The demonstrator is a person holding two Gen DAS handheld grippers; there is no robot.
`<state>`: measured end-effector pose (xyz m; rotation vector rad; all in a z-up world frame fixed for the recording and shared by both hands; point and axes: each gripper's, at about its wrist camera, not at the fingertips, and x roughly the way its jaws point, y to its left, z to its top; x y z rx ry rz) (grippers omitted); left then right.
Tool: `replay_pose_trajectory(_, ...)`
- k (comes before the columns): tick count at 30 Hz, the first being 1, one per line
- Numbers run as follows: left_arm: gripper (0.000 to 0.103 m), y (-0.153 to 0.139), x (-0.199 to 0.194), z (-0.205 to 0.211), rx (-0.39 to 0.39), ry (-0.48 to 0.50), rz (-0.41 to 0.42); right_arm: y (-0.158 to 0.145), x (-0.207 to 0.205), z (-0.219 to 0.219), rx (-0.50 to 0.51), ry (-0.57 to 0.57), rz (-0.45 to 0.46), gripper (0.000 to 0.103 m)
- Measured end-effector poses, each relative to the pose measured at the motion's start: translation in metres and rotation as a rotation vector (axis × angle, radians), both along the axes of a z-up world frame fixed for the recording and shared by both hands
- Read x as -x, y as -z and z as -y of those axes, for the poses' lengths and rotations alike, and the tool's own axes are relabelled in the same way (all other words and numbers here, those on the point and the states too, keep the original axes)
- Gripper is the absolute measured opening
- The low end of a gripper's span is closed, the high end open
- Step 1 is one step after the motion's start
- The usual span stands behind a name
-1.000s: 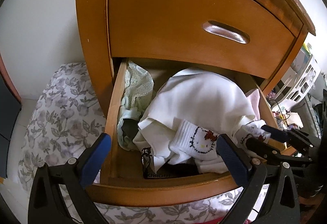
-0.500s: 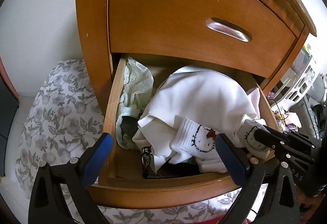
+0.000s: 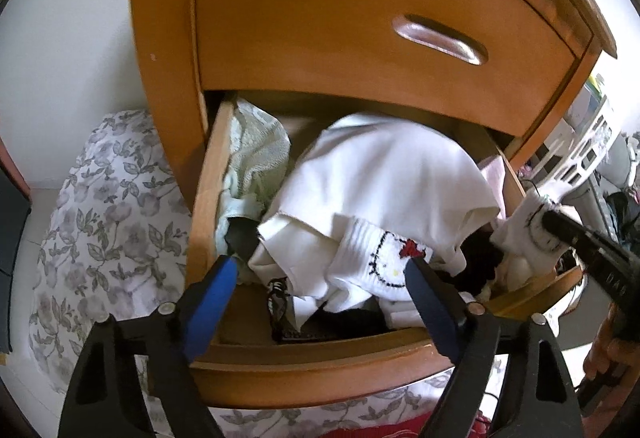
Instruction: Organize soft objects
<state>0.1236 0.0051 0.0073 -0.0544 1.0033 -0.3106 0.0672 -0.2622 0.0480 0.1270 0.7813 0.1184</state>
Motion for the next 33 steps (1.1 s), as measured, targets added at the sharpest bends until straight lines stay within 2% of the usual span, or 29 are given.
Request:
replay_pose_trajectory(8,0.069,0.012,-0.017,0.026,-0.019,0.086,-0.073,-0.002,0.001,0.004,-0.014,-0.005,0.013,0.012)
replay_pose_trajectory(13,0.067,0.02,-0.021,0.04,-0.061,0.119,-0.094,-0.001,0.002,0.004,-0.024,-0.009,0.009,0.012)
replay_pose_trajectory(15,0.061,0.021,-0.023,0.043,-0.066,0.123,-0.101,-0.001,0.002,0.004,-0.028,-0.008,0.009,0.012)
replay_pose_trajectory(19,0.047,0.021,-0.023,0.048,-0.047,0.13,-0.1,-0.001,0.002,0.004,-0.031,-0.011,0.011,0.012)
replay_pose_trajectory(24,0.023,0.025,-0.018,0.049,-0.029,0.126,-0.085,0.0,0.002,0.002,-0.036,-0.013,0.009,0.012)
replay_pose_trajectory(27,0.017,0.023,-0.015,0.046,0.004,0.124,-0.075,0.0,0.002,0.003,-0.038,-0.01,0.007,0.012)
replay_pose_trajectory(33,0.015,0.015,-0.006,0.033,0.068,0.099,-0.047,0.0,0.002,0.002,-0.039,-0.013,0.009,0.012)
